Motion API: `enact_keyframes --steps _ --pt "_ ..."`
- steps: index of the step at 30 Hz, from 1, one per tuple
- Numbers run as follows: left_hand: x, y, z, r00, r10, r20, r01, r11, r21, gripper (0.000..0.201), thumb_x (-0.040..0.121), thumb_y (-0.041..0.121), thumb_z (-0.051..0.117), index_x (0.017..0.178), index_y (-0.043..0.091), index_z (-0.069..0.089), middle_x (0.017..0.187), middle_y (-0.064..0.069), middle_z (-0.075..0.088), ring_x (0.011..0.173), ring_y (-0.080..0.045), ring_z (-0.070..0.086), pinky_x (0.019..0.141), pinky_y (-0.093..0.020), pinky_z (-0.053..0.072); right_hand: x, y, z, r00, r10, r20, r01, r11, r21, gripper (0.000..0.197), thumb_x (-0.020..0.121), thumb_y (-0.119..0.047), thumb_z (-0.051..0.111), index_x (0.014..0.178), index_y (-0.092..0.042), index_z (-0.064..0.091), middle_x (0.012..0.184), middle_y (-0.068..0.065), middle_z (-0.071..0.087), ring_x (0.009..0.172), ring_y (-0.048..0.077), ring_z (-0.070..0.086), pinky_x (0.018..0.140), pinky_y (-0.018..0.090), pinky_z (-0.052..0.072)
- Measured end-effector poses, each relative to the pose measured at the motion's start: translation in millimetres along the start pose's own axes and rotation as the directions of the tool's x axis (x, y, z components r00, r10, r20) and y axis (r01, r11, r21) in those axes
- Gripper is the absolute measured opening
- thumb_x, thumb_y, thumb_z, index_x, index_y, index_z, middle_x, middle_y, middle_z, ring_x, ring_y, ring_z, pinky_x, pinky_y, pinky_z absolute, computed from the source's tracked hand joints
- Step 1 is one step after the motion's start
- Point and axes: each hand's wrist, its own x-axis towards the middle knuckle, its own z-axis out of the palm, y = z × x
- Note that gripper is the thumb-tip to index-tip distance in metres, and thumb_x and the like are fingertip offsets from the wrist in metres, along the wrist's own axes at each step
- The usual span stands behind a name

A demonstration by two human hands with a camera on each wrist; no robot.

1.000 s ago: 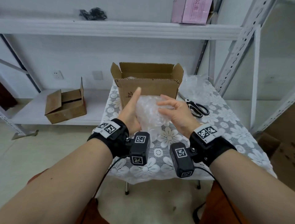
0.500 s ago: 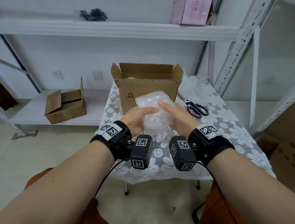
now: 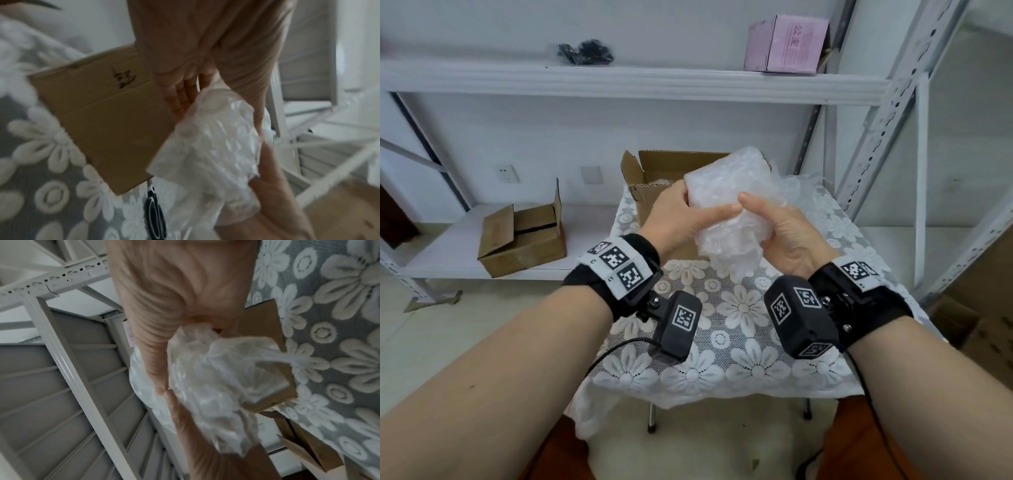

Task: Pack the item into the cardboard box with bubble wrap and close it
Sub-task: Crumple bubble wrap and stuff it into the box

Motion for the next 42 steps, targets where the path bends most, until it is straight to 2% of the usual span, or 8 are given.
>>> enact_keyframes --steps 6,13,18,23,26,31,35,42 --pt "8.8 23.8 5.8 0.960 0.203 -0.190 -0.171 0.970 0.173 0.073 0.059 0.035 0.089 0.112 0.015 0.043 0.106 0.003 0.059 0.097 -0.009 0.062 0.081 -0.025 0.056 2.0 -22.8 13.0 0.996 -0.082 0.023 0.079 0.993 0.087 0.051 0.081 -0.002 0.067 0.130 -0.003 0.052 0.122 0.019 0.064 0.107 0.032 0.066 0.085 0.046 0.056" --pt "30.8 37.7 -3.6 0.958 0.242 -0.155 -0.189 0.937 0.293 0.052 0.080 0.059 0.063 0.109 0.019 0.047 0.106 0.004 0.061 0.093 -0.011 0.062 0.084 -0.030 0.054 18.1 -53.5 20.2 0.968 -0.230 -0.097 0.225 0.973 -0.060 0.055 0.073 0.000 0.076 0.121 -0.004 0.050 0.114 0.011 0.067 0.098 0.029 0.069 0.079 0.049 0.057" --pt "47.6 15.2 -14.4 0.930 0.336 -0.149 -0.137 0.692 0.709 0.047 0.099 0.044 0.037 0.071 0.012 0.057 0.062 0.003 0.054 0.057 -0.016 0.050 0.059 -0.030 0.039 35.2 -81.5 25.6 0.871 -0.446 -0.206 0.385 0.879 -0.281 0.037 0.071 -0.005 0.080 0.094 -0.016 0.053 0.101 0.001 0.068 0.089 0.018 0.070 0.076 0.042 0.059" --pt "55.7 0.5 -14.1 0.979 0.195 -0.059 -0.052 0.517 0.854 0.033 0.090 0.038 0.056 0.066 0.017 0.061 0.073 0.001 0.069 0.072 -0.018 0.063 0.070 -0.030 0.050 55.5 -82.5 35.4 0.783 -0.614 -0.100 0.440 0.659 -0.610 0.040 0.070 -0.012 0.081 0.093 -0.019 0.050 0.100 -0.003 0.063 0.091 0.012 0.064 0.077 0.032 0.057" --pt "63.0 1.9 -12.1 0.990 0.138 0.003 -0.070 0.484 0.872 0.012 0.084 0.031 0.063 0.079 0.020 0.060 0.090 -0.002 0.067 0.090 -0.023 0.062 0.079 -0.033 0.050 66.2 -67.4 35.6 0.787 -0.617 0.028 0.428 0.512 -0.745 0.039 0.070 -0.012 0.081 0.092 -0.019 0.049 0.092 -0.006 0.056 0.091 0.016 0.057 0.078 0.028 0.051" --pt "75.6 -13.1 -2.4 0.991 -0.003 0.133 -0.116 0.476 0.872 0.031 0.094 0.028 0.045 0.114 0.009 0.058 0.113 -0.012 0.059 0.106 -0.029 0.056 0.087 -0.035 0.043 79.5 -57.2 26.6 0.780 -0.618 0.096 0.349 0.302 -0.887 0.038 0.072 -0.016 0.079 0.096 -0.015 0.049 0.088 -0.008 0.051 0.083 0.013 0.050 0.074 0.026 0.044" --pt "77.1 -20.5 1.0 0.982 -0.067 0.175 -0.138 0.374 0.917 0.040 0.100 0.035 0.026 0.099 0.012 0.059 0.107 -0.011 0.067 0.095 -0.030 0.061 0.077 -0.035 0.042 86.4 -52.4 24.7 0.818 -0.567 0.095 0.334 0.334 -0.882 0.038 0.073 -0.017 0.079 0.099 -0.015 0.050 0.089 -0.009 0.051 0.087 0.014 0.053 0.078 0.027 0.047" --pt "85.3 -20.5 1.4 0.981 -0.190 0.036 0.011 0.241 0.971 0.070 0.096 0.057 0.016 0.113 0.008 0.064 0.118 -0.013 0.064 0.107 -0.031 0.059 0.081 -0.036 0.041 99.9 -37.7 21.3 0.818 -0.575 0.007 0.340 0.474 -0.812 0.035 0.077 -0.013 0.075 0.096 -0.016 0.047 0.087 -0.013 0.051 0.086 0.012 0.054 0.075 0.023 0.046"
